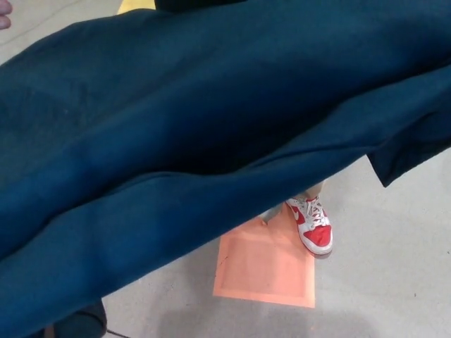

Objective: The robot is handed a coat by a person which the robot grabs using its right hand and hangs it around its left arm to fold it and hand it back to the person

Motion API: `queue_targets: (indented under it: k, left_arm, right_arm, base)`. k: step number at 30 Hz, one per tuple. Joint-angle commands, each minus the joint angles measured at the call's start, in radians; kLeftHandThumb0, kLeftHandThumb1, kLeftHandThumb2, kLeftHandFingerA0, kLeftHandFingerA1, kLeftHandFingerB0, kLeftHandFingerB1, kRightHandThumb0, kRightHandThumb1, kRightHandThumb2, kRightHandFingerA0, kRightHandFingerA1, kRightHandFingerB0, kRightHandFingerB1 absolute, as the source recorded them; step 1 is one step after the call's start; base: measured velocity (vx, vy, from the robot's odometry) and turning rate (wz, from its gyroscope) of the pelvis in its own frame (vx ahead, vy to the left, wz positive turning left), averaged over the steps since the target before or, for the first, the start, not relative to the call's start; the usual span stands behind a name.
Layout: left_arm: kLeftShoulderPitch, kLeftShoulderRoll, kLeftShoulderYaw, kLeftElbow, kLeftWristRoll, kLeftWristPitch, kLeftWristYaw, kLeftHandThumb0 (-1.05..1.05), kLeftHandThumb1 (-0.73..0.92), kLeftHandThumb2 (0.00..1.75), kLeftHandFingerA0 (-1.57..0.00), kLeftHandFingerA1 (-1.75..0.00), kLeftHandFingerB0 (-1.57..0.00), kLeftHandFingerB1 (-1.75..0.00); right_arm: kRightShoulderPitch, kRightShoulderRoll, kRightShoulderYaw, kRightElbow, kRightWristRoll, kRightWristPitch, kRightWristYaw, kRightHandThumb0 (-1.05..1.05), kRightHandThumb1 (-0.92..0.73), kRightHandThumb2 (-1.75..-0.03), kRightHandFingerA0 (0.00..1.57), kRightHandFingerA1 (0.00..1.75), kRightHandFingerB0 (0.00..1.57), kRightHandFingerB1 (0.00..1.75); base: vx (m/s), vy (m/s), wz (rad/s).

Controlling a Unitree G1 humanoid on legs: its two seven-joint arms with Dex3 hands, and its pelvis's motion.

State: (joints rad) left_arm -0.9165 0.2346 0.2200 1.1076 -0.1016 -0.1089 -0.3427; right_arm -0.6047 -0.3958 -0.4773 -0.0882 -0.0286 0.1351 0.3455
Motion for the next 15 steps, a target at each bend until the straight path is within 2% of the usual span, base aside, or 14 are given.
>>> queue_targets:
  k: [1, 7, 8, 9, 10, 15]
  left_arm:
    - [0.010, 0.033, 0.013, 0.005, -0.014, -0.032, -0.007, -0.60, 0.73, 0.62, -0.34, -0.38, -0.30, -0.33]
    - [0.013, 0.040, 0.017, 0.012, -0.015, -0.033, -0.007, -0.60, 0.73, 0.61, -0.34, -0.37, -0.30, -0.33]
    - [0.017, 0.052, 0.033, -0.001, -0.030, -0.022, -0.010, -0.58, 0.72, 0.61, -0.38, -0.37, -0.29, -0.32]
    - [0.021, 0.063, 0.050, -0.020, -0.049, -0.007, -0.017, -0.58, 0.72, 0.61, -0.37, -0.37, -0.29, -0.32]
    - [0.022, 0.066, 0.055, -0.024, -0.053, -0.005, -0.020, -0.58, 0.72, 0.61, -0.37, -0.37, -0.29, -0.32]
    - [0.020, 0.068, 0.054, -0.029, -0.049, -0.004, -0.021, -0.58, 0.72, 0.61, -0.37, -0.37, -0.29, -0.32]
  right_arm:
    - [0.015, -0.038, -0.010, 0.005, 0.027, -0.004, -0.065, -0.33, -0.83, -0.66, 1.26, 0.77, 1.12, 0.74]
    - [0.054, -0.031, -0.013, 0.029, 0.015, -0.002, -0.102, -0.34, -0.82, -0.67, 1.28, 0.73, 1.12, 0.72]
    - [0.197, -0.068, 0.242, 0.310, -0.166, -0.053, 0.021, -0.86, -0.57, -0.88, 0.00, 0.02, 0.00, 0.00]
    - [0.354, -0.121, 0.567, 0.649, -0.379, -0.120, 0.193, -0.87, -0.56, -0.88, 0.00, 0.02, 0.00, 0.00]
    - [0.382, -0.133, 0.636, 0.722, -0.416, -0.136, 0.226, -0.87, -0.56, -0.88, 0.00, 0.02, 0.00, 0.00]
    - [0.360, -0.153, 0.670, 0.754, -0.386, -0.144, 0.227, -0.88, -0.57, -0.89, 0.00, 0.03, 0.00, 0.00]
  base:
    - [0.00, 0.000, 0.00]
    - [0.00, 0.000, 0.00]
    - [0.00, 0.000, 0.00]
    - [0.00, 0.000, 0.00]
    - [0.00, 0.000, 0.00]
    - [0.00, 0.000, 0.00]
